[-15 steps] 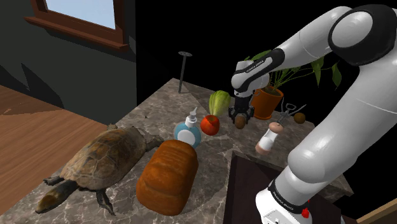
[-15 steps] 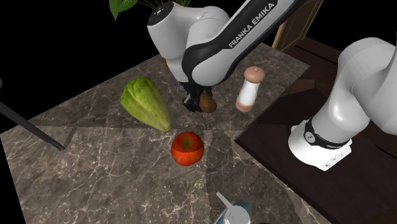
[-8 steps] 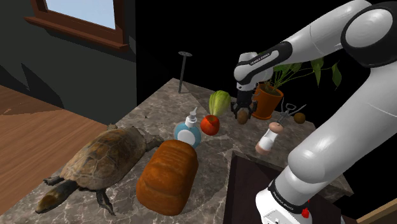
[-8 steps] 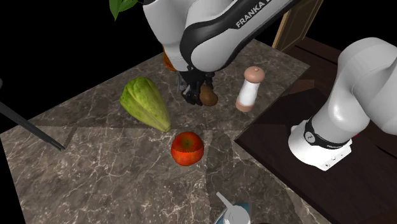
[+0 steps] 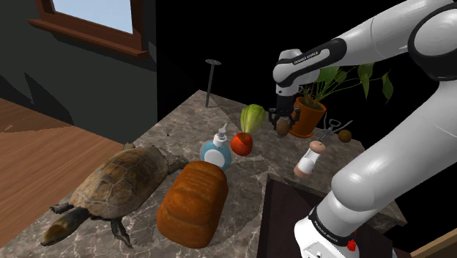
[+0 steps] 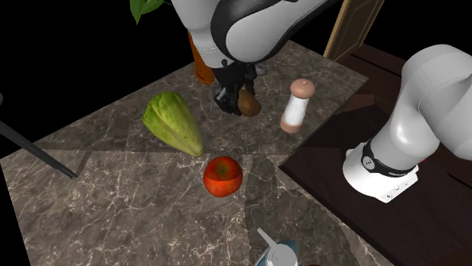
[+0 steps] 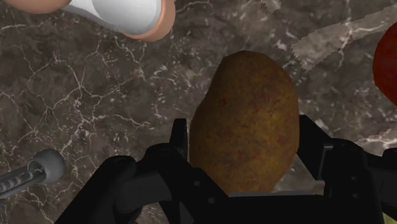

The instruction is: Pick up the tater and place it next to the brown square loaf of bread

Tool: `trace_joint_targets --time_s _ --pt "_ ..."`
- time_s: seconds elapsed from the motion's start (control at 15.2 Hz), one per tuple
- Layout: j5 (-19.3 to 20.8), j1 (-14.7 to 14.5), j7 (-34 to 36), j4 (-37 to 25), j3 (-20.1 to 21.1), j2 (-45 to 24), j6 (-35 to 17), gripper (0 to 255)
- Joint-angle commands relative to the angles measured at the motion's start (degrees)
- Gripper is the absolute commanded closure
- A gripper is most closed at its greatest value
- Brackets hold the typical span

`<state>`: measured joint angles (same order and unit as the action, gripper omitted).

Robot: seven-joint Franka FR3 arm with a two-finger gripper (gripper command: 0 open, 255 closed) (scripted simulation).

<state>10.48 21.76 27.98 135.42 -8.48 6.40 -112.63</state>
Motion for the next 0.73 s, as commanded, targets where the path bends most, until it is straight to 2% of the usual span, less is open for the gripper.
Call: trace_joint_targets --time_s 0.0,0.66 --pt "-0.1 -0.1 -0.1 -0.7 0.1 0.9 1.7 255" --pt "-0.2 -0.2 -0.9 -5.2 0.4 4.5 9.6 255"
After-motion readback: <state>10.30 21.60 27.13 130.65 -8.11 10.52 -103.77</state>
